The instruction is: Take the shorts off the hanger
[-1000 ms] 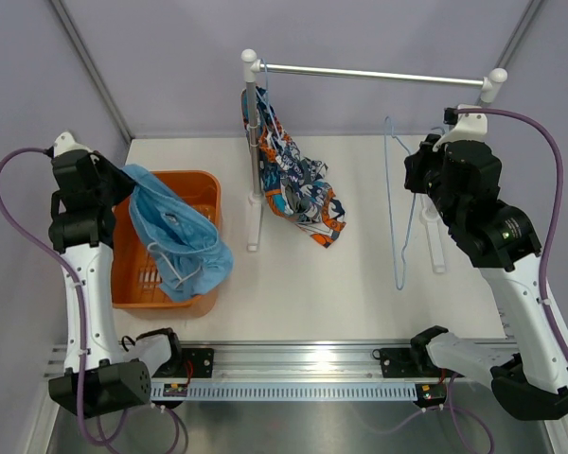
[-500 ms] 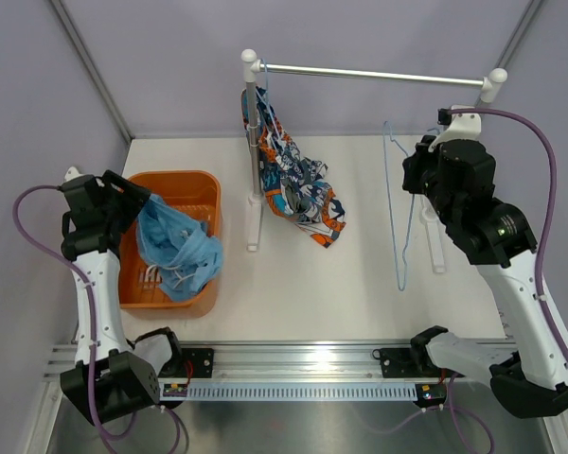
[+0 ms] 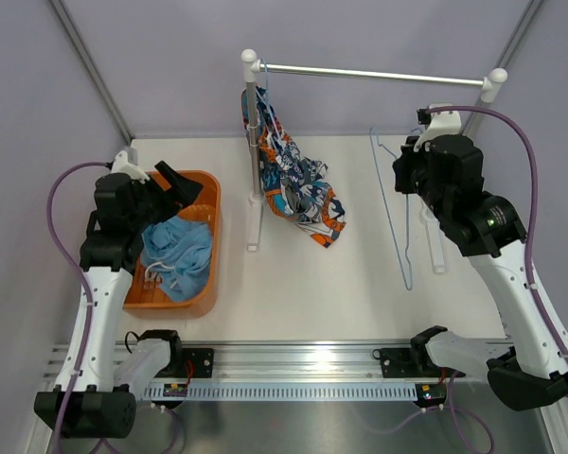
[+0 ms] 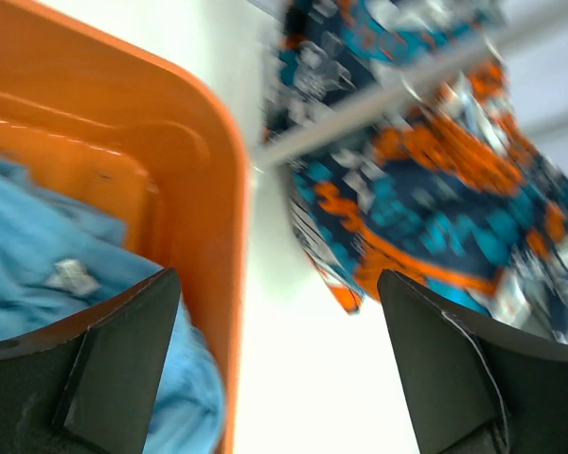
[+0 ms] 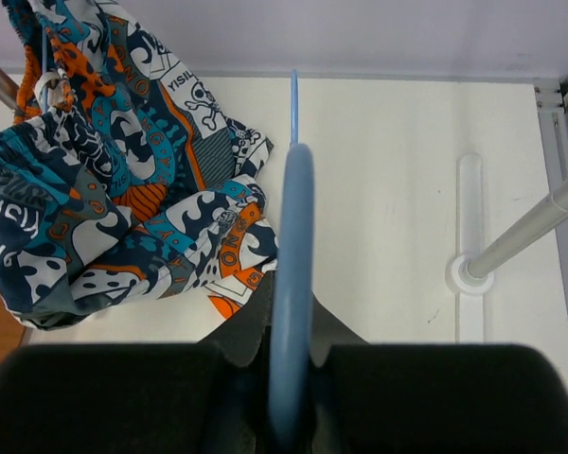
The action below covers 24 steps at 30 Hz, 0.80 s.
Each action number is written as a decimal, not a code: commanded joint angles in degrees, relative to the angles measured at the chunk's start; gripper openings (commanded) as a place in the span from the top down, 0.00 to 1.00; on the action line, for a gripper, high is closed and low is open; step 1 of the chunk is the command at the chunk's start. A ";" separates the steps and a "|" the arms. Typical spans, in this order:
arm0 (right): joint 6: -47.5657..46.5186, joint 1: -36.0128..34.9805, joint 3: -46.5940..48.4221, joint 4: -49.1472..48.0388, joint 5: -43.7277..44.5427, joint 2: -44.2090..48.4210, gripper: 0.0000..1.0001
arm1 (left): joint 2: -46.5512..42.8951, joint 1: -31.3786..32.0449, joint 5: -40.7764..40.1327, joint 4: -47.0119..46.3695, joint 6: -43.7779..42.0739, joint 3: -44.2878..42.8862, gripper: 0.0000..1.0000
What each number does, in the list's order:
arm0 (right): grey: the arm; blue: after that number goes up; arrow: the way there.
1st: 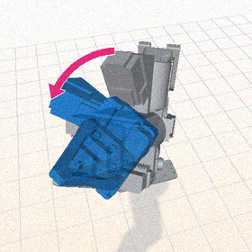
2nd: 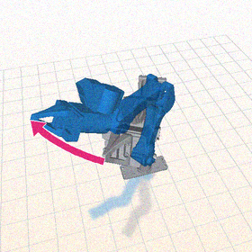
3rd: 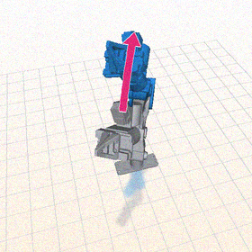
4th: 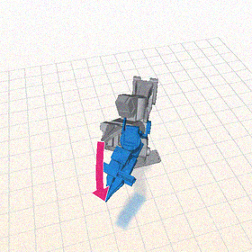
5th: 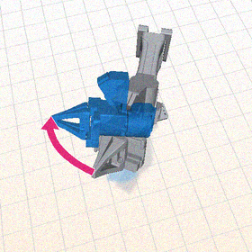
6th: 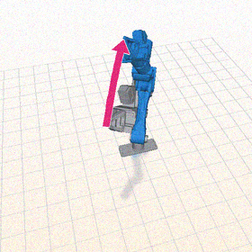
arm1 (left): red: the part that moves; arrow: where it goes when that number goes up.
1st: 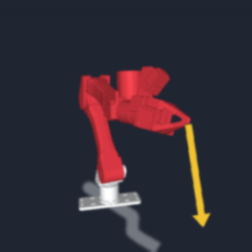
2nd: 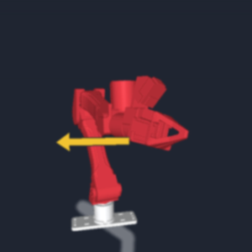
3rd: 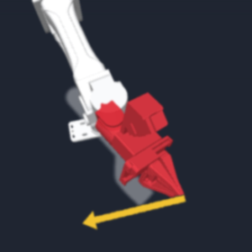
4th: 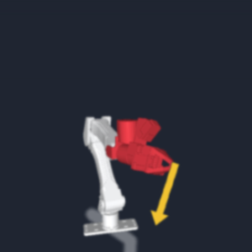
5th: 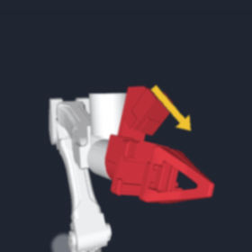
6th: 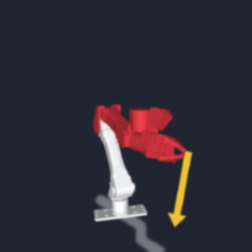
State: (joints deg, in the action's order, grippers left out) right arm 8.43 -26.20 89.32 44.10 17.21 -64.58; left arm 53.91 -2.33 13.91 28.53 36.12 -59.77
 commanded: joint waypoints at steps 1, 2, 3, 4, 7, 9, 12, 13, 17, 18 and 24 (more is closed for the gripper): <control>-5.34 -0.08 1.12 -3.93 -4.19 -0.20 1.00 | -1.96 6.01 0.49 -2.43 -3.68 -2.11 0.09; -5.78 0.09 1.12 -4.80 -7.16 -0.29 1.00 | -2.14 7.32 1.11 -2.87 -4.30 -2.11 0.10; -6.14 0.27 1.03 -5.24 -8.58 -0.29 1.00 | -2.06 9.86 1.12 -2.70 -5.00 -2.19 0.09; -6.75 0.70 1.21 -5.68 -10.17 -0.46 1.00 | -2.32 11.02 0.77 -2.09 -6.14 -2.54 0.09; -7.72 2.11 2.26 -6.21 -15.53 -1.51 1.00 | -3.02 13.75 0.85 -1.73 -7.99 -2.72 0.09; -7.99 3.07 3.14 -6.39 -20.45 -2.74 1.00 | -3.55 14.45 1.47 -1.64 -8.26 -2.55 0.10; -7.46 5.36 6.30 -6.04 -23.88 -5.64 1.00 | -4.25 14.98 2.52 -1.64 -8.61 -2.20 0.10; -7.63 5.97 8.31 -5.69 -25.89 -6.52 1.00 | -4.34 15.07 3.22 -1.81 -8.78 -2.11 0.10; -8.07 8.96 11.40 -5.51 -36.25 -10.65 1.00 | -4.60 15.78 3.58 -2.08 -9.66 -1.58 0.10; -9.81 10.01 12.01 -5.51 -37.50 -11.27 1.00 | -4.69 15.86 3.49 -1.99 -9.75 -1.41 0.10; -8.78 10.29 17.81 -5.16 -33.48 -16.36 1.00 | -4.52 15.86 4.54 -2.87 -10.02 -0.17 0.10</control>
State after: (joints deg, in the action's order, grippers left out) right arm 0.64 -16.12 102.72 40.29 -14.74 -79.44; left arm 49.93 13.32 16.08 28.58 27.29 -59.88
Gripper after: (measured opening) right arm 0.106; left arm 0.900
